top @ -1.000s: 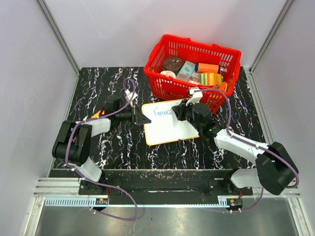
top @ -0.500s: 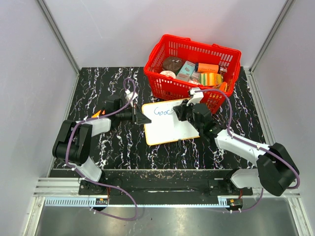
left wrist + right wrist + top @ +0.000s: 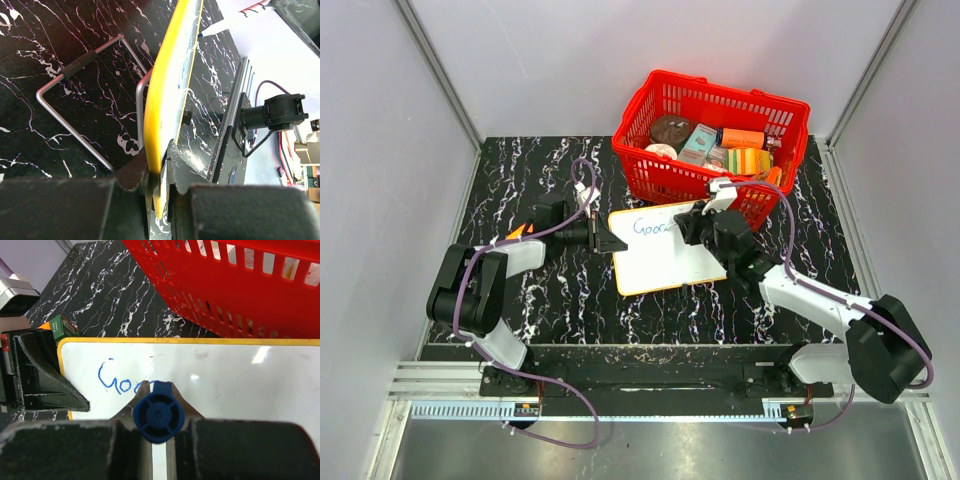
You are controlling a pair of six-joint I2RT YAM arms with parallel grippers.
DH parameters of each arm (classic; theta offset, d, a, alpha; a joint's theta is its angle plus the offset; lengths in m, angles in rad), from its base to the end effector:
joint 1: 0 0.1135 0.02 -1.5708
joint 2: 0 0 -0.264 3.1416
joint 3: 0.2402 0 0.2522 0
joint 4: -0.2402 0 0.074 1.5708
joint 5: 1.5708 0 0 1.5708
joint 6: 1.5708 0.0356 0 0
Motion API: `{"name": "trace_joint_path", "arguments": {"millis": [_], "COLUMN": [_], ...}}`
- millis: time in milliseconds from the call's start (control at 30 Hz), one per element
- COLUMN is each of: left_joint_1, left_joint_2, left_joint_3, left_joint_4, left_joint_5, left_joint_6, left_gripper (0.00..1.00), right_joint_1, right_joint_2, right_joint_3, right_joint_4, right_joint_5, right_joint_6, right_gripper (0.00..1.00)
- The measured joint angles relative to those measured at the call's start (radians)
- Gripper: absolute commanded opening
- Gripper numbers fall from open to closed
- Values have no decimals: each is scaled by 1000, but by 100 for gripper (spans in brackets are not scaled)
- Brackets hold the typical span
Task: Write a sentence on the whiteboard
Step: Write on the whiteboard at the whiteboard stand.
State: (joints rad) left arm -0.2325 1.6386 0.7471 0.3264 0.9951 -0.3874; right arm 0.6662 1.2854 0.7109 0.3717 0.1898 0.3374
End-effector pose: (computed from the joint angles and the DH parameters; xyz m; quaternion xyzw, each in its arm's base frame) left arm 0.3019 -0.1022 0.1740 0.1697 0.7855 -0.5274 0.2758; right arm 0.2326 0.1743 0.2621 -0.0672 0.7710 0.2382 0.5868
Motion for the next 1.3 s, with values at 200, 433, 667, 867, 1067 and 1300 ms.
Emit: {"name": "trace_joint_path", "arguments": {"millis": [200, 433, 667, 867, 1067, 1300], "left_joint_1": [0, 0, 0, 0, 0, -1], "left_joint_2": [0, 0, 0, 0, 0, 0], "left_joint_3": [0, 0, 0, 0, 0, 0], "left_joint_4": [0, 0, 0, 0, 0, 0], "left_joint_5": [0, 0, 0, 0, 1, 1], "left_joint_6": [0, 3, 5, 6, 6, 6], "left_gripper": [0, 0, 0, 0, 0, 0], "right_joint_1": [0, 0, 0, 0, 0, 0], "right_joint_2": [-58, -45, -22, 4, 40, 67], "right_joint_3": [-13, -3, 37, 81, 86, 86], "right_joint_4": [5, 4, 4, 13, 20, 26], "right_joint_5": [5, 34, 38, 56, 64, 64], "right_joint_6": [0, 0, -6, -18, -23, -23], "right_gripper": [0, 0, 0, 0, 0, 0]}}
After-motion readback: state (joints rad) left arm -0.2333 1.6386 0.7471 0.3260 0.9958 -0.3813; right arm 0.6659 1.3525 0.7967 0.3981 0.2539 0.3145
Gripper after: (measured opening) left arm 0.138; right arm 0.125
